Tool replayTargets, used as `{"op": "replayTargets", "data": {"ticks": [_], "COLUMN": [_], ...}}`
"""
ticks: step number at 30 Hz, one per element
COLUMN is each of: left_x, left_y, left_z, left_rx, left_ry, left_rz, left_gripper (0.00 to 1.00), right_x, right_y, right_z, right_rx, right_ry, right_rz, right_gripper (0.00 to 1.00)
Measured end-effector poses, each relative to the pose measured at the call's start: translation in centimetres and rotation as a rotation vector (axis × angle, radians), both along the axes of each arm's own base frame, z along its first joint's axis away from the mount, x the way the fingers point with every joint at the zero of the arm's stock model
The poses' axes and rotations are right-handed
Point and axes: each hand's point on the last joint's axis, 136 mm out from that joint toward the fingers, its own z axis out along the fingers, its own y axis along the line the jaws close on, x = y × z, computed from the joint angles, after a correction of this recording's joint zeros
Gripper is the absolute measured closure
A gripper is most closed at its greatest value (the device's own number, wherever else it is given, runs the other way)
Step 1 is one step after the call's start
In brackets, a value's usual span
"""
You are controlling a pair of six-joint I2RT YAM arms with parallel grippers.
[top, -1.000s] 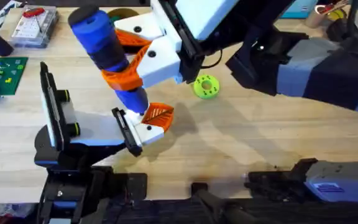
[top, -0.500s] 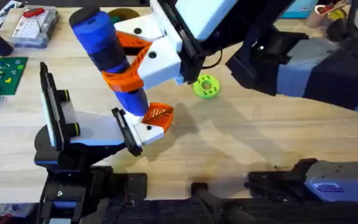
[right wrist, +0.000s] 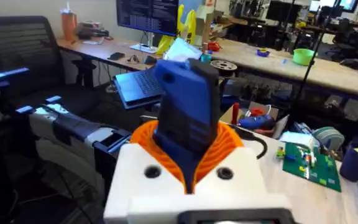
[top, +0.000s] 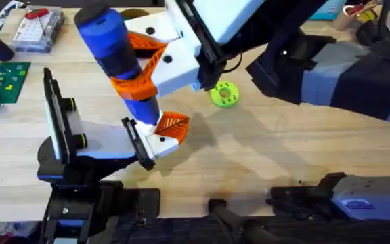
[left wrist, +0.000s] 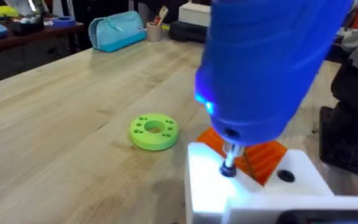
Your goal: Pick up the gripper from the table and insert it into the empty holder that is missing its gripper. Then pick up a screw, insert it into the mounting hole, and use the screwdriver to tighten it. Finally, clean up the table by picking up the vegetable and placing it into the bucket.
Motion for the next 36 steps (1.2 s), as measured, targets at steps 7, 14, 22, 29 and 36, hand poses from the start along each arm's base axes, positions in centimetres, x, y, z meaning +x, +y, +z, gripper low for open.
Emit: {"op": "replayTargets", "data": {"ticks": [7, 14, 22, 29, 36], "left_x": [0.0, 0.0, 0.01, 0.01, 0.0], "left_y": [0.0, 0.0, 0.0, 0.0, 0.0], "left_z": [0.0, 0.0, 0.0, 0.0, 0.0], "left_rx": [0.0, 0.0, 0.0, 0.0, 0.0], "left_ry": [0.0, 0.0, 0.0, 0.0, 0.0], "left_rz": [0.0, 0.0, 0.0, 0.0, 0.0], "left_gripper": [0.989, 0.989, 0.989, 0.989, 0.989], "right_x": [-0.54, -0.59, -0.49, -0.55, -0.62], "right_y": [-0.27, -0.28, -0.18, -0.22, -0.26], "right_z": [0.08, -0.12, -0.67, -0.45, -0.41], "right_rx": [0.004, -0.011, -0.027, -0.006, -0.003], "right_ry": [-0.017, 0.0, 0.004, -0.026, -0.032], "right_rz": [0.03, 0.038, 0.036, 0.035, 0.038], "right_gripper": [0.978, 0.978, 0.978, 0.978, 0.978]}}
